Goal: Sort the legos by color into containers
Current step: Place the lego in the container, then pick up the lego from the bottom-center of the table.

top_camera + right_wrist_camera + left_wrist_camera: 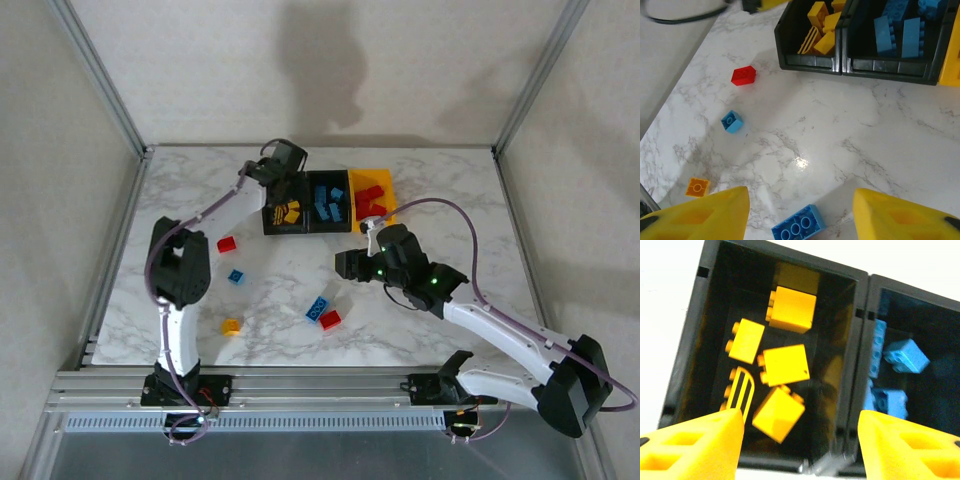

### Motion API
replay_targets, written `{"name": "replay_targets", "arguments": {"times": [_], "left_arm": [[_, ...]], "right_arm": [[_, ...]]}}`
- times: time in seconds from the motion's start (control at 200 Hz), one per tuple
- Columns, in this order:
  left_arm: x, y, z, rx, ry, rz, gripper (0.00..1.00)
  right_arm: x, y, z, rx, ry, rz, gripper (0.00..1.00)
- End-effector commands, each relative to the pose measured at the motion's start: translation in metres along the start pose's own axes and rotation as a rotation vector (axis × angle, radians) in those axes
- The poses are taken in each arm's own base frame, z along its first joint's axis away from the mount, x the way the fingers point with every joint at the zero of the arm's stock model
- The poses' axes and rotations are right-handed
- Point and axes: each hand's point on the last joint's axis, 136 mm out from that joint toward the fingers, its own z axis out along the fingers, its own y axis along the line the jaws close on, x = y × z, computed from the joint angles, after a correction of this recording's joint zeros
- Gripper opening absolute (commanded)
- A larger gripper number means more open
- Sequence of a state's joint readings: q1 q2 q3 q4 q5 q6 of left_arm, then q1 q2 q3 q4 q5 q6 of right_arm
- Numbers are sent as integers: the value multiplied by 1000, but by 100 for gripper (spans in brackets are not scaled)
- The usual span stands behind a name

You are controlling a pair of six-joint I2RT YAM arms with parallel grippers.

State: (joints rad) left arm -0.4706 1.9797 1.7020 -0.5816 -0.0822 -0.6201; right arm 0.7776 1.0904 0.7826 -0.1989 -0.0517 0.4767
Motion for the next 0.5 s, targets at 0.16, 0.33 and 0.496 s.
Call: {"name": "replay_targets", "arguments": {"times": [0.16,0.33,0.496], "left_arm": [[17,6,-68,123,-30,10,63],[42,26,-91,159,-21,5,63],[66,49,-109,183,-18,-22,66]], "right_arm": [[4,-5,10,55,57,-15,64],[13,-3,17,42,110,1,64],[32,-6,27,68,168,-22,68]]}}
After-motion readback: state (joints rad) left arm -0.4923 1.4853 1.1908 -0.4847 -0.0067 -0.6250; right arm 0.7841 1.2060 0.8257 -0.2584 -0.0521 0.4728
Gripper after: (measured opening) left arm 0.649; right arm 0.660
